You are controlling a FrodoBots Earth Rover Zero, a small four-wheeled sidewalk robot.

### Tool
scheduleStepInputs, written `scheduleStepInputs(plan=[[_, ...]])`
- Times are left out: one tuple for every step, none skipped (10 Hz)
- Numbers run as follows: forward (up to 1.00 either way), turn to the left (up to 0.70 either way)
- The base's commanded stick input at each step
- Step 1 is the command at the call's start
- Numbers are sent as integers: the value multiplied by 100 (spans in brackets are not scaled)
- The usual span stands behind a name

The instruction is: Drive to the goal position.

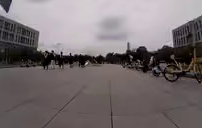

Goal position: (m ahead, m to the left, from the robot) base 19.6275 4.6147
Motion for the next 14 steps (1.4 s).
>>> scheduleStepInputs(plan=[[67, 1], [67, 1], [67, 1], [67, 1], [67, 1], [67, 1], [67, 1], [67, 1], [67, 1], [67, 1], [67, 1], [67, 1], [67, 1], [67, 1]])
